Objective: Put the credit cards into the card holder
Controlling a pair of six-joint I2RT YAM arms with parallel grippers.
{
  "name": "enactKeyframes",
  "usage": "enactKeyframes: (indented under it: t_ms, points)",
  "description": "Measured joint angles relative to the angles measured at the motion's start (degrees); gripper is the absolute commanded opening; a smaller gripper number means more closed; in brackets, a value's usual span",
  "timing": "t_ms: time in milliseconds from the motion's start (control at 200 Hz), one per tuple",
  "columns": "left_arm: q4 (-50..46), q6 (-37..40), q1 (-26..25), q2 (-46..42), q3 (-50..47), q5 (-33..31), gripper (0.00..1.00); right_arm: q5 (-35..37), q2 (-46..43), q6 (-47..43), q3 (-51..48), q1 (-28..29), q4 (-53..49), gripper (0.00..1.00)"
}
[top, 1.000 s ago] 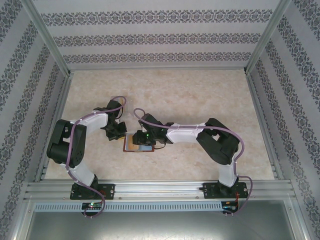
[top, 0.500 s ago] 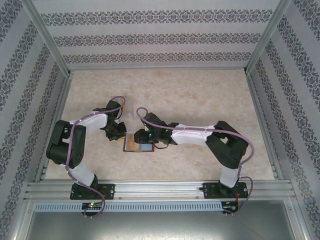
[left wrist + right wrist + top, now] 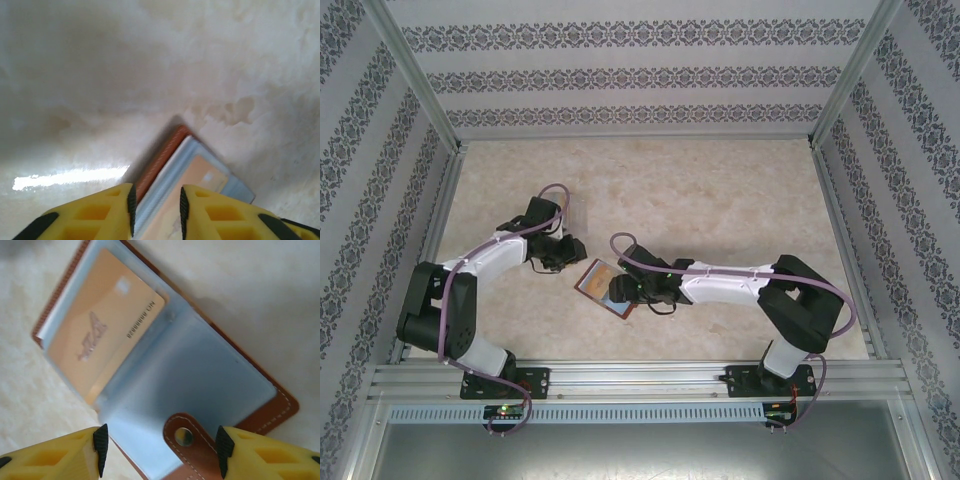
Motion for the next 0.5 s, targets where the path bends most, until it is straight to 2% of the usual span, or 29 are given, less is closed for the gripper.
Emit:
enactKeyframes:
  t_ms: [170, 285, 375, 500]
  points:
    - [2.29, 0.24, -0.24, -2.05, -5.4, 2.19, 0.47, 2.29, -4.0, -0.46, 0.0, 0.0, -2.6, 0.6]
    - [2.51, 0.85, -0.39, -6.54, -6.36, 2.21, 0.52, 2.4, -6.67, -4.42, 0.09, -0.68, -3.45, 0.53]
    - [3.28, 1.29, -0.37, -9.44, -6.36, 1.73, 0.54, 2.45, -5.97, -9.09, 0.61, -0.83, -5.95, 0.49]
    - [4.15, 1.49, -0.46, -9.11, -6.38, 1.33, 0.55, 2.54, -3.21, -14.16, 1.6, -0.39, -10.16, 0.52]
